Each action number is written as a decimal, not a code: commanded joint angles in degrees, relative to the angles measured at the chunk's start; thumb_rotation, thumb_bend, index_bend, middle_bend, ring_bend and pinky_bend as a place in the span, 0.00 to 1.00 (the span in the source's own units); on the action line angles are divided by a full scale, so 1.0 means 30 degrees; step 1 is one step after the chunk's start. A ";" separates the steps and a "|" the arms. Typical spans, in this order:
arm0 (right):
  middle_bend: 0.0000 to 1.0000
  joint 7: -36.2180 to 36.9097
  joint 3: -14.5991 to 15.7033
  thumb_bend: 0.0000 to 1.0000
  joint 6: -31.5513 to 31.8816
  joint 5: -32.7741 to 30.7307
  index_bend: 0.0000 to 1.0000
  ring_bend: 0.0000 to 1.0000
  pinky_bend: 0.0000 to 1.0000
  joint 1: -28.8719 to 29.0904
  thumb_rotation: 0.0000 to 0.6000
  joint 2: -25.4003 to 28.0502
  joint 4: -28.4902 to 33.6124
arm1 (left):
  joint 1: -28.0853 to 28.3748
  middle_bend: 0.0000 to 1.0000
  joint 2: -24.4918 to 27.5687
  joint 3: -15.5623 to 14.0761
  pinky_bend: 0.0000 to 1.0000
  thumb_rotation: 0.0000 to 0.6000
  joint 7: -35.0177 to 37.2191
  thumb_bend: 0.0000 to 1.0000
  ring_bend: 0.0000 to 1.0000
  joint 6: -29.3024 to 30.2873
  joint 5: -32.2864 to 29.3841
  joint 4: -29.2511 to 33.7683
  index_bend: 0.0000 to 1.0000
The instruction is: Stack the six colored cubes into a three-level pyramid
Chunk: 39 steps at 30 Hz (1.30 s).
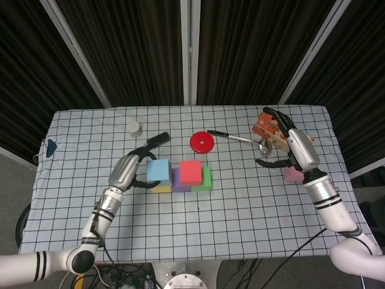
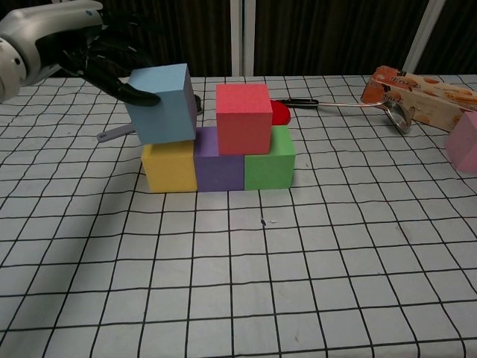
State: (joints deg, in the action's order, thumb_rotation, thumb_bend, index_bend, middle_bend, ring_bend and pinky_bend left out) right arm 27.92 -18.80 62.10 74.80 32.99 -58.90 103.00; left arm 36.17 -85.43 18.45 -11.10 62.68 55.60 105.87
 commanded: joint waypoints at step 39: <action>0.07 0.0750 0.0588 0.00 -0.0226 0.0750 0.00 0.00 0.00 -0.0093 1.00 -0.0180 -0.1049 | 0.1001 0.51 -0.2090 -0.0502 0.18 1.00 -0.0255 0.26 0.18 0.0775 -0.0487 -0.1631 0.16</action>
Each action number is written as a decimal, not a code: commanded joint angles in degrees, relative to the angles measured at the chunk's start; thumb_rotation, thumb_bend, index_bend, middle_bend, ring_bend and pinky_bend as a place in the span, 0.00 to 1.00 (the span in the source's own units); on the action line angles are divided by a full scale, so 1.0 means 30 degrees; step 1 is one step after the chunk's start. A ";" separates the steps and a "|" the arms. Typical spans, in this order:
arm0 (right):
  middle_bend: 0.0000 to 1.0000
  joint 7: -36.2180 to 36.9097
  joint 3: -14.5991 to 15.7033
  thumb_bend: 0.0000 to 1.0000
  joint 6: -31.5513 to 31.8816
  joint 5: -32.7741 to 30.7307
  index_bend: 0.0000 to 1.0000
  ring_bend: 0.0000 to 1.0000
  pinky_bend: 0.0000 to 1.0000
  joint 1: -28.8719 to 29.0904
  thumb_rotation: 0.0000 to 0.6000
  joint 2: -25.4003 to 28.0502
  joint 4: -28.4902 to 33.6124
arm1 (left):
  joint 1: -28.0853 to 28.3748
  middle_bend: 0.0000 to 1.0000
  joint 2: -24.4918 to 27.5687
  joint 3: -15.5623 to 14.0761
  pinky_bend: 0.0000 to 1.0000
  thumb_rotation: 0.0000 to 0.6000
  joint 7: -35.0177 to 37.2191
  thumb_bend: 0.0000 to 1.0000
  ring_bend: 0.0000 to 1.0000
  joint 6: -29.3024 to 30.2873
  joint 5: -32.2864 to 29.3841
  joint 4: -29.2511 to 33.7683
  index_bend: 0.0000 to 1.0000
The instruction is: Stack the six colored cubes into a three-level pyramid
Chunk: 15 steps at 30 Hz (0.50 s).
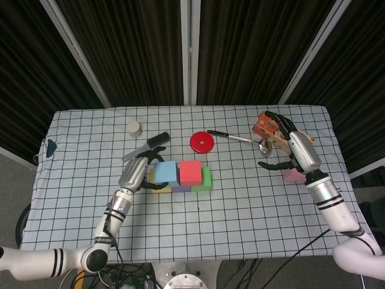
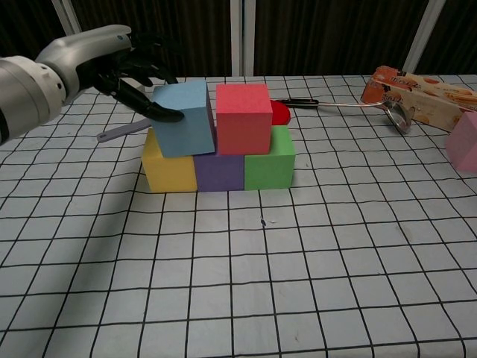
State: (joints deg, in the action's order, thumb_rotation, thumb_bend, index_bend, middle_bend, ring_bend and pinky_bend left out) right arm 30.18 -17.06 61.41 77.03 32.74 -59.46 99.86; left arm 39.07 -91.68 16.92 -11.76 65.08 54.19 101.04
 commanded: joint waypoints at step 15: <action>0.07 0.0223 0.0151 0.00 -0.0143 -0.0071 0.00 0.00 0.00 -0.0095 1.00 -0.0006 -0.0262 | 0.0330 0.52 -0.0262 -0.0048 0.18 1.00 -0.0463 0.26 0.18 -0.0075 -0.0166 -0.0235 0.16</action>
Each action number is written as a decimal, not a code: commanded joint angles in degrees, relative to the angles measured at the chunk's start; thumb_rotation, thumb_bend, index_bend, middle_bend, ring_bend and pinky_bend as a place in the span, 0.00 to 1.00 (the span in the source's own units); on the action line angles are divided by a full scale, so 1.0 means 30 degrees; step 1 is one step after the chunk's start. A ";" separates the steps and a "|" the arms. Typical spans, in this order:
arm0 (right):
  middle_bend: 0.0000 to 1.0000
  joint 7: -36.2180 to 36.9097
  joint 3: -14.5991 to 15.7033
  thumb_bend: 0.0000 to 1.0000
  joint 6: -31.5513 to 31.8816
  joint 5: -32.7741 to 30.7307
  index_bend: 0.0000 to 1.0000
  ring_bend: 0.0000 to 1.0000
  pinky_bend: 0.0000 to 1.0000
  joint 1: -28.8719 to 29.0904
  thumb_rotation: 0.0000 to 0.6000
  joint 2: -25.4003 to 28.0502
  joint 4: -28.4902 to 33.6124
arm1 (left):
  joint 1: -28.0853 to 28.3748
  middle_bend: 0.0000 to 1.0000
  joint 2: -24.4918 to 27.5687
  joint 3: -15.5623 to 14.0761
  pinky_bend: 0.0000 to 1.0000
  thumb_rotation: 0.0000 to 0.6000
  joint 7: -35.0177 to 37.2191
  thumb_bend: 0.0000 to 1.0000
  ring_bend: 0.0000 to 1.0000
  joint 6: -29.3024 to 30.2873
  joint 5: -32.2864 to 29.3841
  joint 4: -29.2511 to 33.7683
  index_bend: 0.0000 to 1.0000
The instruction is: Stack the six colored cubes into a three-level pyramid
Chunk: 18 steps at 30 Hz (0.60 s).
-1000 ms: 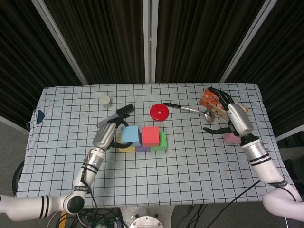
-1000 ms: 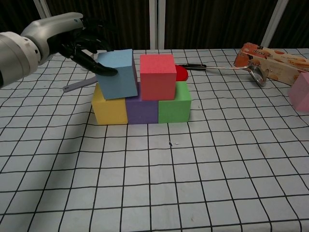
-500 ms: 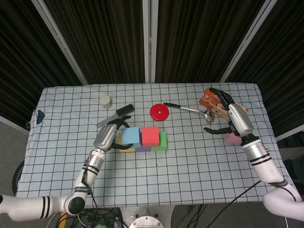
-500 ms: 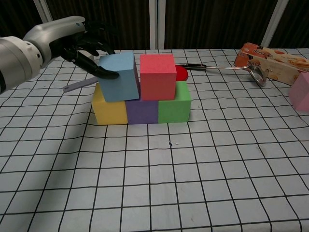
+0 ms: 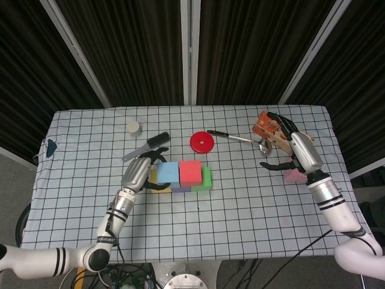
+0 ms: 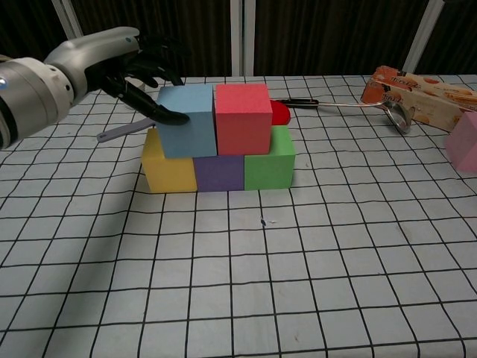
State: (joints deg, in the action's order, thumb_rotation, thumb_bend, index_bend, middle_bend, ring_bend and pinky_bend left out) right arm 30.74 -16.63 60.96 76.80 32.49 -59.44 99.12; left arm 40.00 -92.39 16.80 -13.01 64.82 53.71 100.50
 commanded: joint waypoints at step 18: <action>0.07 0.0323 0.0133 0.00 0.0102 0.0105 0.00 0.00 0.00 -0.0167 1.00 -0.0144 -0.0324 | 0.0228 0.52 -0.0128 0.0023 0.18 1.00 -0.0322 0.26 0.18 0.0064 0.0044 -0.0134 0.16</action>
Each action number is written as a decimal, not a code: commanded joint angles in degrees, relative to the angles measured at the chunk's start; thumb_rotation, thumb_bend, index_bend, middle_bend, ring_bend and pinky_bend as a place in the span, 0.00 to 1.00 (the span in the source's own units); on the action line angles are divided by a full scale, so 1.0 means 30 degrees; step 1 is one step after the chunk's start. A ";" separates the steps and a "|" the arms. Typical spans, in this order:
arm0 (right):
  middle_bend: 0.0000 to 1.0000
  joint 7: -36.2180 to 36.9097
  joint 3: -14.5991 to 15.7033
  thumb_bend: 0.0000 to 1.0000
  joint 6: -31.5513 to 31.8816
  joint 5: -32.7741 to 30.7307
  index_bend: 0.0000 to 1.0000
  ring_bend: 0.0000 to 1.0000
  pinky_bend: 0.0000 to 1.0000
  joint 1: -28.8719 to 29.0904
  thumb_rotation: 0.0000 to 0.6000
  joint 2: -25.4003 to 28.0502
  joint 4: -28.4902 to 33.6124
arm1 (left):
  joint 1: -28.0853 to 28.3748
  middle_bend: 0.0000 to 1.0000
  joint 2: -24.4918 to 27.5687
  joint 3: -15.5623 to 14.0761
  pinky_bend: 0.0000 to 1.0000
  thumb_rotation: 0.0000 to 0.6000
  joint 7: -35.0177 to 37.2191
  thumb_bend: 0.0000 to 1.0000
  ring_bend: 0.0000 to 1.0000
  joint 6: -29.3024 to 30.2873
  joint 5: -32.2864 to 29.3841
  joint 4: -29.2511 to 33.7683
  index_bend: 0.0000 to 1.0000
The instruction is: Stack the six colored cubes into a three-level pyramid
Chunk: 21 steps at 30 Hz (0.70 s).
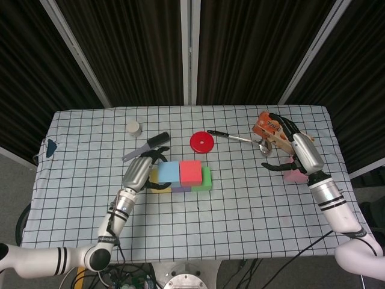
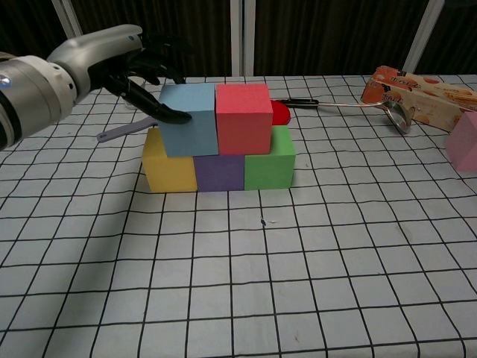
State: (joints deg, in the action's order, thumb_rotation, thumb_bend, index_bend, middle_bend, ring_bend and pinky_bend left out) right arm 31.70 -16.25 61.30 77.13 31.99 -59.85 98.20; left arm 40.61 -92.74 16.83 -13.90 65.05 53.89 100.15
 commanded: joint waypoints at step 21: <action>0.07 0.0257 0.0236 0.00 -0.0158 0.0057 0.00 0.00 0.00 -0.0137 1.00 -0.0123 -0.0385 | 0.0198 0.52 -0.0153 0.0018 0.18 1.00 -0.0286 0.26 0.18 0.0013 -0.0162 -0.0143 0.16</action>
State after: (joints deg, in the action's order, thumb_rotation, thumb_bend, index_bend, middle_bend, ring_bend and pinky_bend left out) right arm 32.46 -15.54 60.82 77.30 31.59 -60.22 97.04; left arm 41.20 -93.21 16.88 -14.76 65.10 53.40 99.72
